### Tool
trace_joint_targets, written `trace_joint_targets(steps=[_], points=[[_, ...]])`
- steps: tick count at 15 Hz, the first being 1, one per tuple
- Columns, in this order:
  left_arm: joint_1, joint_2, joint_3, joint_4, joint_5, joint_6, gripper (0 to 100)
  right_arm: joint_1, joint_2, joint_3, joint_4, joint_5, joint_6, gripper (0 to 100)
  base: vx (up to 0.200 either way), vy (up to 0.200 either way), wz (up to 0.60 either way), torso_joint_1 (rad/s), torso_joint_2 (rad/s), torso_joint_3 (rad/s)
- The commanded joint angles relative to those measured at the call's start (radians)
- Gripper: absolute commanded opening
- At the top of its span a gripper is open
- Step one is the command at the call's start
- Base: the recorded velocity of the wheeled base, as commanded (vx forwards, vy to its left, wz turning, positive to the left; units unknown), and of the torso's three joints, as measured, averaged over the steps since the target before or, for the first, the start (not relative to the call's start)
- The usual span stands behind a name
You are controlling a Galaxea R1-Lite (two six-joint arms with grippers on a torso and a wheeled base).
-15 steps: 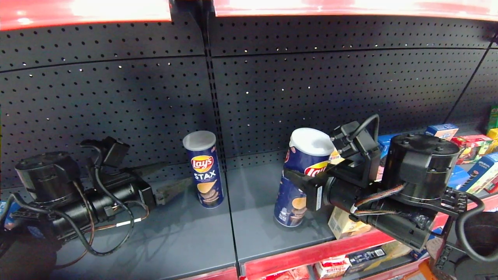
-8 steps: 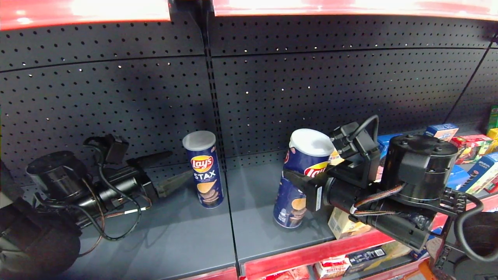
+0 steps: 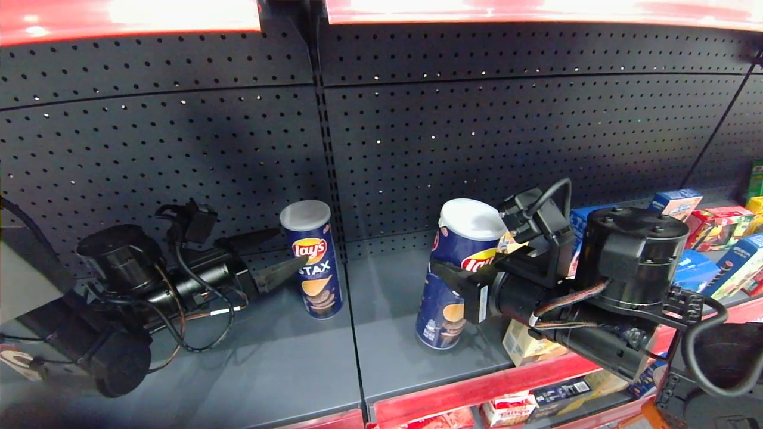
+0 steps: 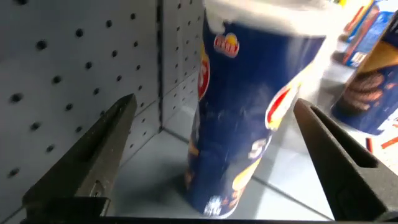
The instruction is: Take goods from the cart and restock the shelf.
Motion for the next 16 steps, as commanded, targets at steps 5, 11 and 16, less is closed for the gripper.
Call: trace_joint_targets(steps=[5, 11, 16], points=[[-0.049, 0.036, -0.079, 0.004, -0.005, -0.037, 100, 0.000, 0.012, -0.003, -0.001, 0.000, 0.000, 0, 0.000, 0.000, 0.00, 0.000, 0.00, 0.000], [-0.066, 0.088, -0.174, 0.050, -0.016, -0.048, 100, 0.000, 0.012, -0.003, -0.001, 0.000, 0.000, 0, 0.000, 0.000, 0.00, 0.000, 0.00, 0.000], [-0.081, 0.091, -0.211, 0.079, -0.014, -0.048, 100, 0.000, 0.015, -0.001, -0.003, 0.000, 0.000, 0, 0.000, 0.000, 0.00, 0.000, 0.00, 0.000]])
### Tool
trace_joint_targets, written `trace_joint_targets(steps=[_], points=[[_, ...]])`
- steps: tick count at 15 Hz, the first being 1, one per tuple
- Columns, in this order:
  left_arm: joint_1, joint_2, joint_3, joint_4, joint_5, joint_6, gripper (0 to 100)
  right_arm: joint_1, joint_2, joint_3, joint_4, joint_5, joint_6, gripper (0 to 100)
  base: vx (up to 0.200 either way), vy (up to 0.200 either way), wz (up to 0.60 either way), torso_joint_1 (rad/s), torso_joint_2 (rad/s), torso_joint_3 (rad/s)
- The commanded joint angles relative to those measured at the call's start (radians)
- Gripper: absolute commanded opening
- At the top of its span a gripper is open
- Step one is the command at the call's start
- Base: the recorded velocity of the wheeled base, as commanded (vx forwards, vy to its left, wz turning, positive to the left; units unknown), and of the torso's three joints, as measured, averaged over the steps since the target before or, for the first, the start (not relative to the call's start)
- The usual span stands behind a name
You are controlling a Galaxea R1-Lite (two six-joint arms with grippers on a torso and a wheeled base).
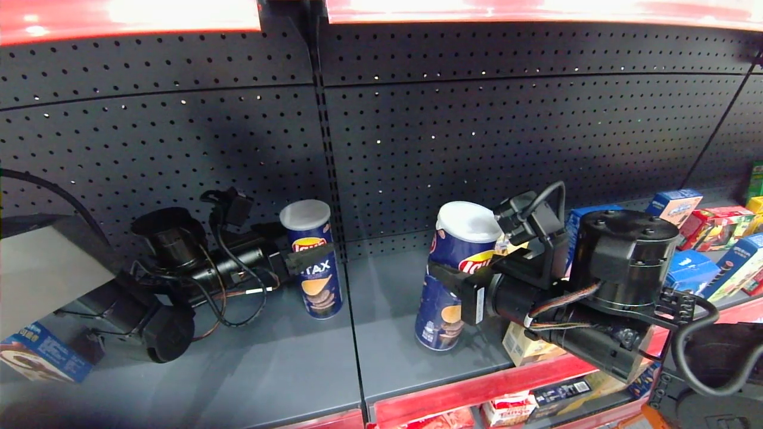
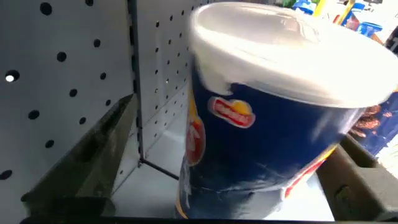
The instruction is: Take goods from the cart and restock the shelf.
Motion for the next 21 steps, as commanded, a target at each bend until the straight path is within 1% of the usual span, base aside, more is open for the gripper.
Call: trace_joint_targets(steps=[1, 4, 6, 9, 11, 13, 14, 16, 17, 18, 21], points=[[-0.002, 0.007, -0.007, -0.004, 0.002, 0.001, 0, -0.001, 0.005, 0.001, 0.000, 0.000, 0.000, 0, 0.000, 0.000, 0.00, 0.000, 0.00, 0.000], [-0.005, 0.005, 0.001, -0.002, 0.010, 0.001, 0, -0.001, 0.010, 0.002, 0.000, 0.000, 0.001, 0, 0.000, 0.000, 0.00, 0.000, 0.00, 0.000], [-0.017, 0.000, 0.004, -0.001, 0.048, 0.001, 0, -0.001, 0.013, 0.004, -0.002, 0.000, 0.001, 0, 0.000, 0.000, 0.00, 0.000, 0.00, 0.000], [-0.030, -0.026, 0.028, -0.001, 0.077, 0.001, 0, -0.001, 0.013, 0.007, -0.002, 0.000, 0.001, 0, 0.000, 0.000, 0.00, 0.000, 0.00, 0.000], [-0.034, -0.053, 0.038, -0.001, 0.080, 0.001, 0, -0.001, 0.011, 0.010, -0.002, 0.000, 0.001, 0, 0.000, 0.000, 0.00, 0.000, 0.00, 0.000], [-0.050, -0.085, 0.056, -0.001, 0.105, 0.001, 0, -0.003, 0.010, 0.013, -0.002, 0.000, 0.001, 0, 0.000, 0.000, 0.00, 0.000, 0.00, 0.000], [-0.062, -0.119, 0.082, -0.001, 0.126, 0.001, 0, -0.003, 0.010, 0.012, -0.002, 0.000, 0.001, 0, 0.000, 0.000, 0.00, 0.000, 0.00, 0.000], [-0.069, -0.150, 0.133, -0.001, 0.138, 0.003, 0, -0.003, 0.008, 0.012, -0.002, 0.000, 0.001, 0, 0.000, 0.000, 0.00, 0.000, 0.00, 0.000], [-0.089, -0.202, 0.214, -0.005, 0.163, 0.007, 0, -0.003, 0.007, 0.015, -0.002, -0.001, 0.001, 0, 0.000, 0.000, 0.00, 0.000, 0.00, 0.000], [-0.092, -0.219, 0.234, -0.007, 0.175, 0.009, 0, -0.003, 0.005, 0.015, -0.002, -0.001, 0.001, 0, 0.000, 0.000, 0.00, 0.000, 0.00, 0.000], [-0.146, -0.288, 0.348, -0.014, 0.247, 0.010, 0, -0.003, 0.001, 0.033, -0.005, -0.003, 0.001, 0, 0.000, 0.000, 0.00, 0.000, 0.00, 0.000]])
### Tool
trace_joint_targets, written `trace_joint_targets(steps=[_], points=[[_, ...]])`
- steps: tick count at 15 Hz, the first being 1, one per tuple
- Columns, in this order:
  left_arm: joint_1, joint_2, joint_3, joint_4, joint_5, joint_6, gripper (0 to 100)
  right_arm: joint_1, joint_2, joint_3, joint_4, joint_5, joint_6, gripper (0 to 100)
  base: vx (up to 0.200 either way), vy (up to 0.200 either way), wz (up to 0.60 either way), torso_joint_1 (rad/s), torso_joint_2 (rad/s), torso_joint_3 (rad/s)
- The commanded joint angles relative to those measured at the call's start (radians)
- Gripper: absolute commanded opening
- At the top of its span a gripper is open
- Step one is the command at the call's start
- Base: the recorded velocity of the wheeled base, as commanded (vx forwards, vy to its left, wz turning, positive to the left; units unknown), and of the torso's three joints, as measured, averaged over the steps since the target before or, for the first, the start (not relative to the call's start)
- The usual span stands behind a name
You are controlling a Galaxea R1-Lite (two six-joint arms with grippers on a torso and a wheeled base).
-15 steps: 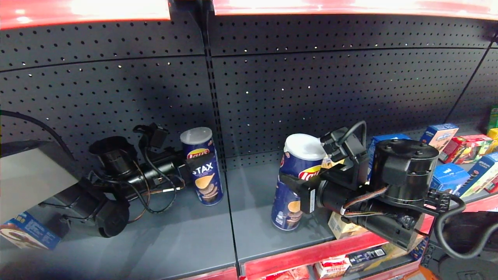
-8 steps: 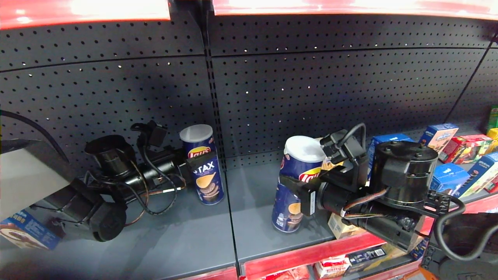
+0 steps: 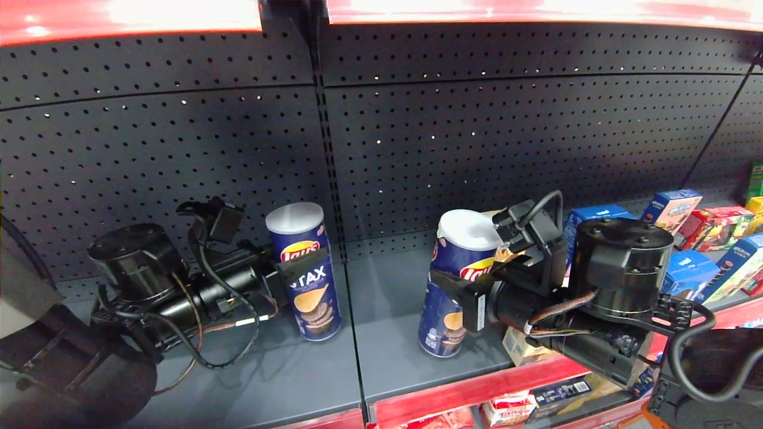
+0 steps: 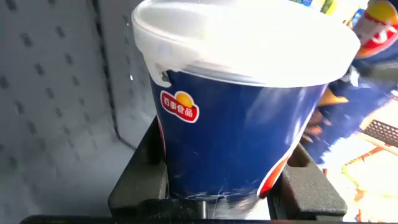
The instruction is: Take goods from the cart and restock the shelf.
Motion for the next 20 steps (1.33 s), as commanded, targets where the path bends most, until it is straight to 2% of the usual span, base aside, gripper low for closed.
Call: trace_joint_targets(steps=[1, 2, 6, 12, 13, 14, 16, 17, 20], points=[[-0.035, -0.068, 0.063, -0.004, 0.024, 0.000, 0, 0.001, -0.006, 0.012, -0.006, -0.001, 0.000, 0, 0.000, 0.000, 0.00, 0.000, 0.00, 0.000], [-0.055, -0.086, 0.103, -0.007, 0.035, 0.000, 0, 0.001, -0.009, 0.029, -0.024, -0.001, 0.000, 0, 0.000, 0.000, 0.00, 0.000, 0.00, 0.000], [-0.096, -0.126, 0.161, -0.007, 0.058, 0.002, 0, 0.001, -0.020, 0.035, -0.024, -0.001, 0.000, 0, 0.000, 0.000, 0.00, 0.000, 0.00, 0.000], [-0.105, -0.134, 0.207, -0.007, 0.072, 0.006, 0, 0.001, -0.018, 0.035, -0.026, -0.001, 0.000, 0, 0.000, 0.000, 0.00, 0.000, 0.00, 0.000], [-0.105, -0.132, 0.212, -0.007, 0.073, 0.011, 0, 0.001, -0.018, 0.035, -0.026, -0.001, 0.000, 0, 0.000, 0.000, 0.00, 0.000, 0.00, 0.000], [-0.105, -0.125, 0.222, -0.008, 0.090, 0.034, 0, 0.001, -0.018, 0.035, -0.024, -0.001, 0.000, 0, 0.000, 0.000, 0.00, 0.000, 0.00, 0.000], [-0.105, -0.108, 0.226, -0.010, 0.098, 0.045, 0, 0.001, -0.018, 0.035, -0.024, 0.000, -0.002, 0, 0.000, 0.000, 0.00, 0.000, 0.00, 0.000], [-0.107, -0.103, 0.224, -0.016, 0.098, 0.045, 0, 0.001, -0.018, 0.035, -0.026, 0.000, 0.000, 0, 0.000, 0.000, 0.00, 0.000, 0.00, 0.000], [-0.133, -0.040, 0.216, -0.117, 0.126, 0.037, 0, 0.001, -0.014, 0.035, -0.026, 0.002, -0.002, 0, 0.000, 0.000, 0.00, 0.000, 0.00, 0.000]])
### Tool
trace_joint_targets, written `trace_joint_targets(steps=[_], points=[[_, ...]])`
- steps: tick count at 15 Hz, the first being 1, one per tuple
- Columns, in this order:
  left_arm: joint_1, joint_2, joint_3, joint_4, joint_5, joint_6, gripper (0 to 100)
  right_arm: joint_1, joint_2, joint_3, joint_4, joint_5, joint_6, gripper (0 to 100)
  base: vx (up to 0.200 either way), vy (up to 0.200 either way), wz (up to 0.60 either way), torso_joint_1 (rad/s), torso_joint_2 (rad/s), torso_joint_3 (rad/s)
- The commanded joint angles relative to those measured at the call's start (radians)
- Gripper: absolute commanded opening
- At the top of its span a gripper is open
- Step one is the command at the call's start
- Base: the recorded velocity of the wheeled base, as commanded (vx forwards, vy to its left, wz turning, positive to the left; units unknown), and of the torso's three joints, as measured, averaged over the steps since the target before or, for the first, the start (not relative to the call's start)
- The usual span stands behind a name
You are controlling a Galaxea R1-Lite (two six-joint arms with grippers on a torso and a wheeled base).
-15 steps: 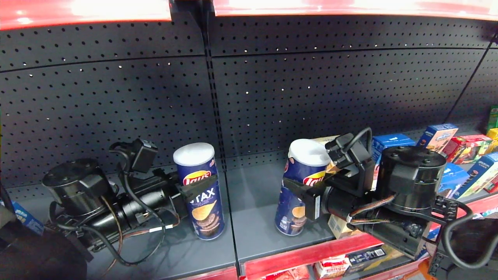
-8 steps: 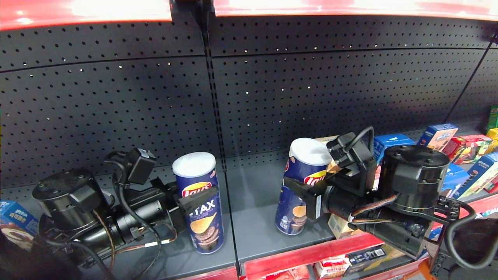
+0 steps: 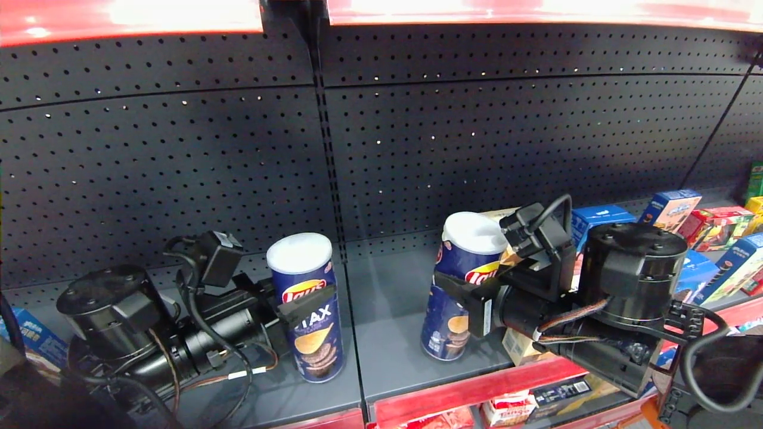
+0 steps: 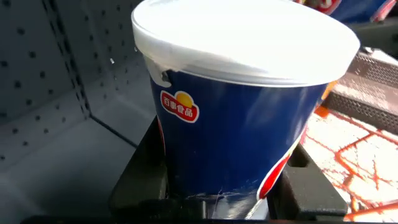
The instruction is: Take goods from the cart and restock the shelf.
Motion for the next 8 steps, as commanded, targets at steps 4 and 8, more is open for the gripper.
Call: trace_joint_targets(steps=[4, 8], points=[[-0.045, 0.045, -0.001, -0.015, 0.022, -0.005, 0, 0.001, 0.005, 0.000, -0.001, 0.000, -0.001, 0, 0.000, 0.000, 0.00, 0.000, 0.00, 0.000], [-0.044, 0.051, -0.004, -0.015, 0.027, -0.005, 0, 0.001, 0.005, 0.000, -0.001, 0.001, 0.000, 0, 0.000, 0.000, 0.00, 0.000, 0.00, 0.000]])
